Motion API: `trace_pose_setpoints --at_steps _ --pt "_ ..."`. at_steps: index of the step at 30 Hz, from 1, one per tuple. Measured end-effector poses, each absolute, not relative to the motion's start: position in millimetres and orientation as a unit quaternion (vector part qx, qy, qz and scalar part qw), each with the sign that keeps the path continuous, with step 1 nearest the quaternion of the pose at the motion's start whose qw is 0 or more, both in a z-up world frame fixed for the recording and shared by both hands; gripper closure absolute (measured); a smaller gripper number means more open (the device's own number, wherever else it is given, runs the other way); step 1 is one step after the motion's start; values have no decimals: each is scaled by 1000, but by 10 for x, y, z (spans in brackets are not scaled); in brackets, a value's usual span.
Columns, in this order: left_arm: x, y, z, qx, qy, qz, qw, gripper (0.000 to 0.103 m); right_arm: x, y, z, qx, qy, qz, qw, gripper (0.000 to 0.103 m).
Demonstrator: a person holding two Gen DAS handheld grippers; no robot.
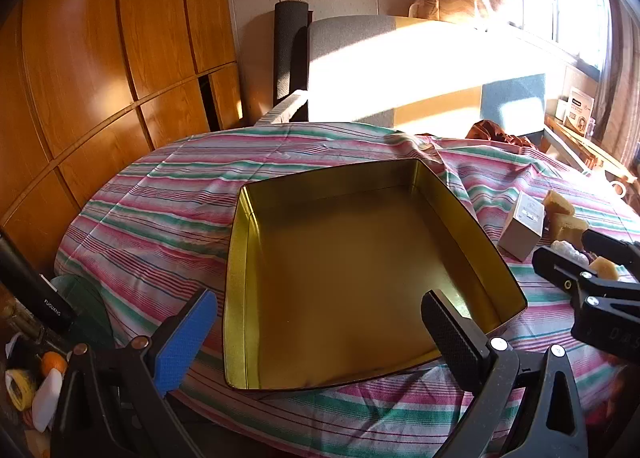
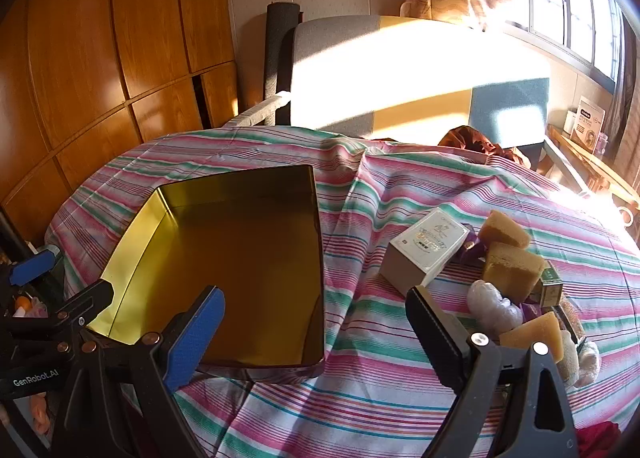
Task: Organize objects
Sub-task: 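Move the left tool from the gold tray toward the snack pile, then grasp the white printed box with the left tool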
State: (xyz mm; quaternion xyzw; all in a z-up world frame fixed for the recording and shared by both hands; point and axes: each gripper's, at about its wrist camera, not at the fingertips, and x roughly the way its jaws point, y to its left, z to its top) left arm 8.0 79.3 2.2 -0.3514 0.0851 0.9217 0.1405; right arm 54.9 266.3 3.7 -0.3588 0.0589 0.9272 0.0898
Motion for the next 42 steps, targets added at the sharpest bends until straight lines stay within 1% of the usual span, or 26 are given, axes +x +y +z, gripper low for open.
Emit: trace_pose_setpoints --at_steps 7,11,16,22,27,31,34,37,42 --pt "75 975 -151 -388 94 897 192 0 730 3139 -23 -370 90 914 138 10" --pt "41 985 -186 -416 52 879 228 0 875 3501 -85 -380 119 902 169 10" --pt "17 1187 -76 -407 49 872 267 0 1053 4050 -50 -379 149 888 213 10" --pt "-25 1754 51 -398 99 848 335 0 1255 4694 -5 -340 184 888 250 10" --pt "-62 2332 22 -396 151 825 374 0 1476 5088 -116 -302 291 872 251 10" --pt "-170 2761 -86 -406 183 803 397 0 1588 5224 -133 -275 336 866 249 10" --pt "-285 3035 -193 -417 195 787 411 0 1622 5255 -147 -268 354 862 244 10" --pt "-437 3244 -293 -437 196 779 405 0 1602 5253 -152 -272 353 863 237 10" --pt "-560 3543 -362 -423 234 781 396 0 1501 5200 -168 -286 342 868 220 10"
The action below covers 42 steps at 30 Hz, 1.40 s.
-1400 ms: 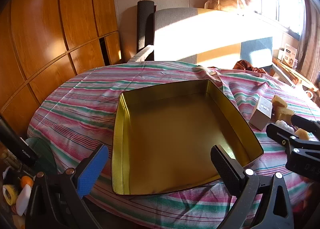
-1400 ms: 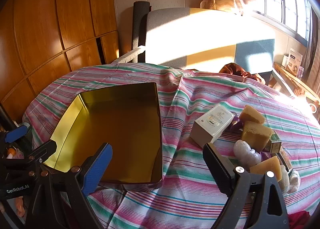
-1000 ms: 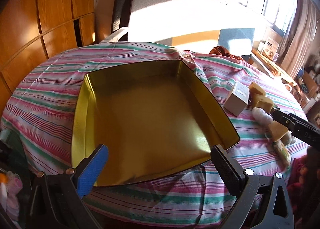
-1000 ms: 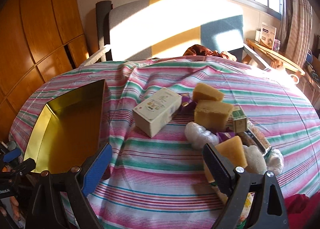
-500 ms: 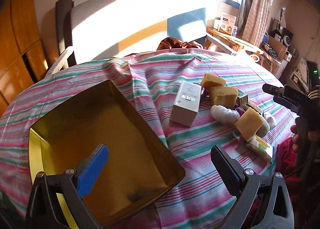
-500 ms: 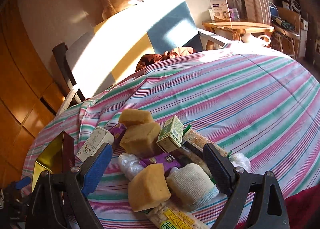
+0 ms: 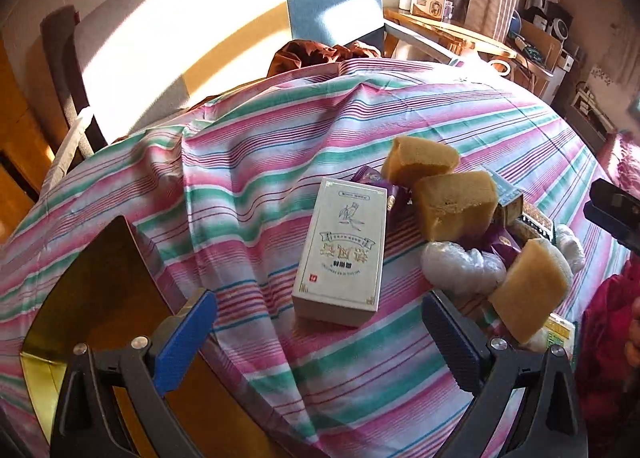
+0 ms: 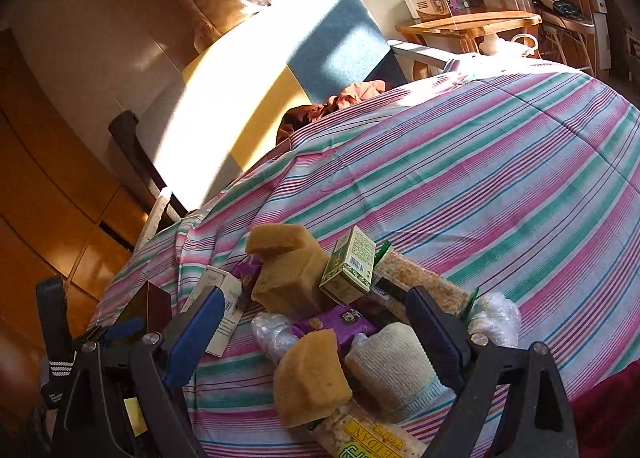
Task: Organize objects
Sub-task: 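Grasp the white printed box with the left tool, then carry the white box to the tray with the left tool while the right tool grasps the purple packet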
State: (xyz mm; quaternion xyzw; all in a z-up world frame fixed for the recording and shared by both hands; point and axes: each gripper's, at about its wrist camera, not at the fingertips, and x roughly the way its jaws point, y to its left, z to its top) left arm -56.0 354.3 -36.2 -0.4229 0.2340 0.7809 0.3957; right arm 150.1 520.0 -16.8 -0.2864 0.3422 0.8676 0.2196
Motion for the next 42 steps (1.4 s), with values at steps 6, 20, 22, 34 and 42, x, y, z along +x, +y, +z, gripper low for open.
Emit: trace_pose_setpoints --at_steps 6,20,22,34,42 --pt "-646 3842 -525 -420 280 772 385 0 1439 5150 -184 -298 330 871 209 9" --pt "-551 3576 -513 -438 214 774 405 52 1388 5135 -221 -315 315 868 219 9" --pt "-466 3416 -386 -426 198 782 410 52 1374 5115 -223 -319 308 868 222 10" --pt "-311 2088 54 -400 101 833 370 52 1167 4811 -182 -354 232 884 199 24" --pt "-388 1229 -76 -416 54 855 306 52 418 4338 -130 -421 122 893 102 52"
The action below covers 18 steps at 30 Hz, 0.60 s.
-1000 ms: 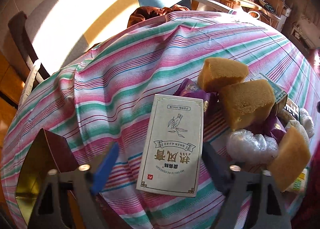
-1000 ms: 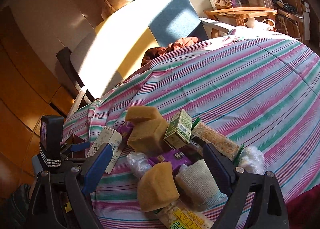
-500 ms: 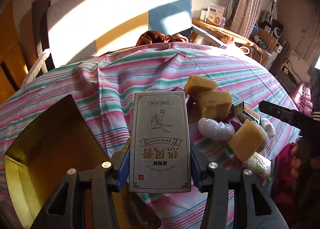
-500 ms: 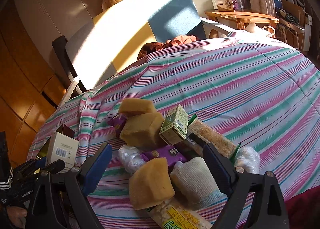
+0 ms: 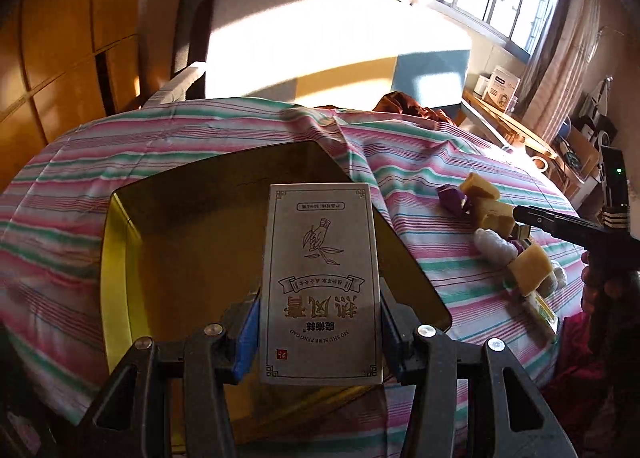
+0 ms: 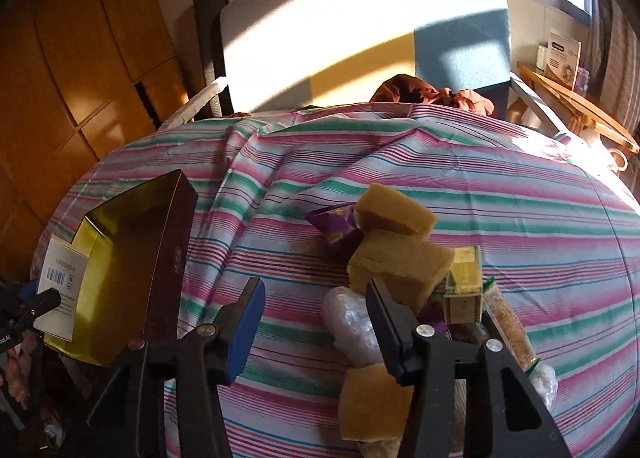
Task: Organize objects
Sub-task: 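Carry the white box to the tray with the left tool while the right tool grasps the purple packet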
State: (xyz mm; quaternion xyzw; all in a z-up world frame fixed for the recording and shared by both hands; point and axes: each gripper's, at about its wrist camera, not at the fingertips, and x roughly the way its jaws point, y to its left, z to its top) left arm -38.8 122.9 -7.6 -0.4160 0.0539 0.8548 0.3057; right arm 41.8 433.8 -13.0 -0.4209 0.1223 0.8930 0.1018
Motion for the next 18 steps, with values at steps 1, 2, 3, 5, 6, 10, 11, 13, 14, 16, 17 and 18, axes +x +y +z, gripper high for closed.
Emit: trace_pose_setpoints --at_steps 1,2,3,5,6,10,11,13,14,16,17,18 --pt "-393 1153 -101 -418 50 857 298 52 283 4307 -164 -435 109 889 91 53" --pt "-397 1084 -124 -420 46 858 292 51 154 4284 -223 -451 96 883 84 53" --pt "-400 1033 -142 -423 41 859 287 51 29 4278 -280 -465 82 877 82 53" --pt "-410 928 -174 -429 31 860 277 52 -211 4304 -391 -489 59 866 84 53" --pt "-413 871 -189 -431 26 860 273 51 -315 4339 -445 -497 54 861 88 53" --pt "-423 721 -209 -437 10 861 259 51 -635 4548 -641 -527 56 841 105 53" --pt "-429 686 -217 -439 7 861 258 51 -690 4585 -686 -534 56 837 108 53" --pt "-434 652 -237 -442 3 860 256 51 -782 4639 -769 -546 52 829 113 53" --pt "-444 647 -241 -444 2 859 256 51 -817 4650 -800 -551 52 825 112 53" --pt "-451 647 -245 -444 -2 858 257 51 -865 4645 -862 -559 42 820 114 58" --pt "-452 648 -251 -444 -3 858 256 51 -875 4641 -886 -563 40 818 115 71" --pt "-457 646 -256 -445 -3 858 256 51 -867 4631 -895 -562 37 818 115 71"
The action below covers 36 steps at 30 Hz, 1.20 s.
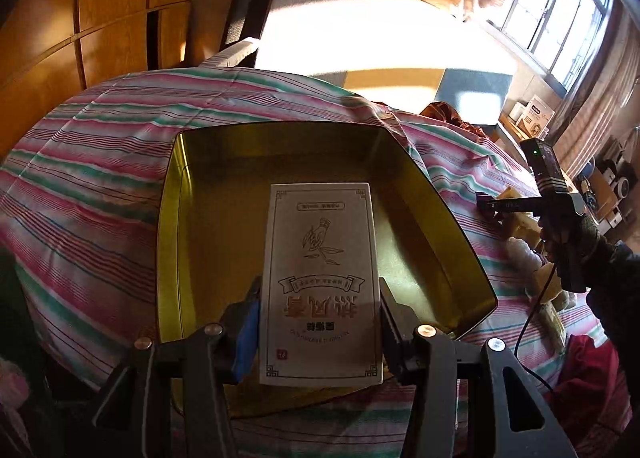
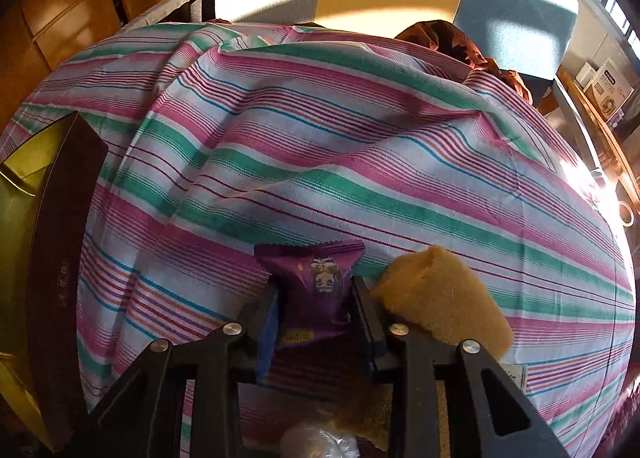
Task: Organize objects
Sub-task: 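Carry the white box to the tray with the left tool while the right tool grasps the purple packet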
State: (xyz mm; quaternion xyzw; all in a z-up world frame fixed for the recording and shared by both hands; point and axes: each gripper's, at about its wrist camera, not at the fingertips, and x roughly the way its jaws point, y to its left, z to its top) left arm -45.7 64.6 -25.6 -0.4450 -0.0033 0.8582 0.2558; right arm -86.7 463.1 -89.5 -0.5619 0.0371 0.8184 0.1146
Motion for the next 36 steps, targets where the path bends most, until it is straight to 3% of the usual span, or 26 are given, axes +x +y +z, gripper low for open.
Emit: trace_pose_setpoints --at_steps 16,34,36 --pt "-1155 521 -324 -482 -54 853 190 51 -323 3875 -879 -525 -2 850 46 72" --pt "-2156 796 -755 -499 48 861 81 51 -258 3885 -887 -506 1 862 38 72" --pt "-2166 789 -749 -494 50 865 69 43 -256 3882 -891 -506 0 861 38 72"
